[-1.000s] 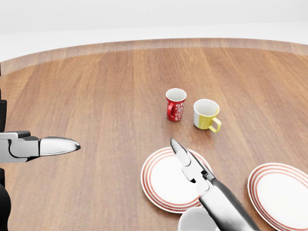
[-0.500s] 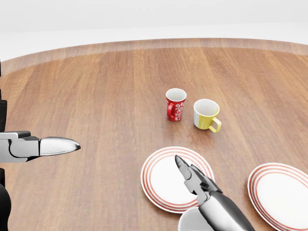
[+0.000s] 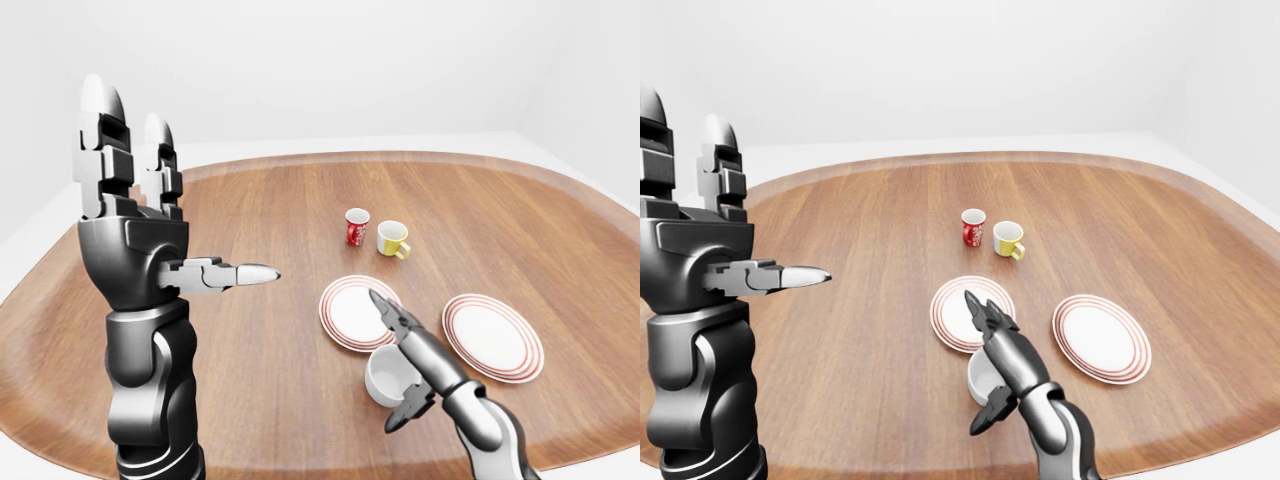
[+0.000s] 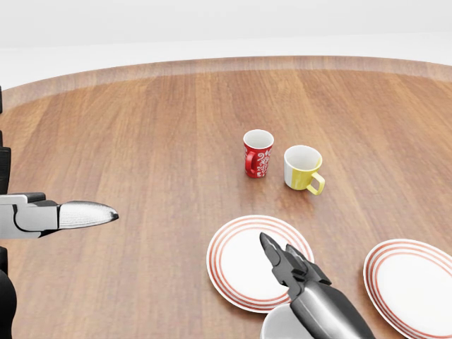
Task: Put the white mug on the left plate.
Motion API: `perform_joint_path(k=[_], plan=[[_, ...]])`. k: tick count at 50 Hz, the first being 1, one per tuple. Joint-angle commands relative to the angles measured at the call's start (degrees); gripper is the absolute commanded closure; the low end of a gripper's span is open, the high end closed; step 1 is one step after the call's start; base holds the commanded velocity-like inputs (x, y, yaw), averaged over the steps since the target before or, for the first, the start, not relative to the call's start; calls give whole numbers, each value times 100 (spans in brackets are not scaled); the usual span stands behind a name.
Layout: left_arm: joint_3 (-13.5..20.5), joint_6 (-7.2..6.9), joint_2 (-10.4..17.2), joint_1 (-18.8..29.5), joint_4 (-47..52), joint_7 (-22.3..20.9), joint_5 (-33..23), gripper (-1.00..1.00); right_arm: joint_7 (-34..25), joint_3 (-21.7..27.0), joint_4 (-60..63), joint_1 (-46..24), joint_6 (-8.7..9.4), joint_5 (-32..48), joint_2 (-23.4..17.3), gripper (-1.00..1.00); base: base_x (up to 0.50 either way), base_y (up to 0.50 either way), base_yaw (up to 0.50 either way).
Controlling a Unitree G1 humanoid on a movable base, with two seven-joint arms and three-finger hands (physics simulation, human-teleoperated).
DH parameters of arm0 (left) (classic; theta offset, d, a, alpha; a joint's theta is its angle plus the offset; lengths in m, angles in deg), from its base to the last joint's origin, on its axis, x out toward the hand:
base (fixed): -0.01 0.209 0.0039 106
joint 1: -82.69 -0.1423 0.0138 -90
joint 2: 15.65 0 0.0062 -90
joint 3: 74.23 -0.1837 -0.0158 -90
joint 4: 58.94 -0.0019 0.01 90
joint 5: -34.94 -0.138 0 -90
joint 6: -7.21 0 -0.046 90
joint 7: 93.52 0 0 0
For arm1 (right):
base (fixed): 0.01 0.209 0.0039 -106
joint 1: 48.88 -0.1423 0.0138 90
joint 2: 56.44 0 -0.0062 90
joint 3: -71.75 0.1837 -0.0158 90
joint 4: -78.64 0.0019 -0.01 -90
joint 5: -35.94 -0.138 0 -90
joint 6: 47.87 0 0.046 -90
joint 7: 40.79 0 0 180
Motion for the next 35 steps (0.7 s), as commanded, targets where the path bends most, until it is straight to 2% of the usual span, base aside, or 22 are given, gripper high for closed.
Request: perform_joint_path(k=[1, 21, 35], plan=[[-7, 0, -5, -6, -5, -5, -9, -100, -75, -88, -58, -59, 90, 244, 2, -100, 0, 0, 0], [-27, 0, -23, -33, 14, -17, -20, -100, 4, -180, -450, -95, -19, 296, -69, -100, 0, 0, 0], [-48, 0, -37, -51, 41, -31, -39, -100, -118, 8, -661, -146, -108, 539, -81, -100, 0, 0, 0]])
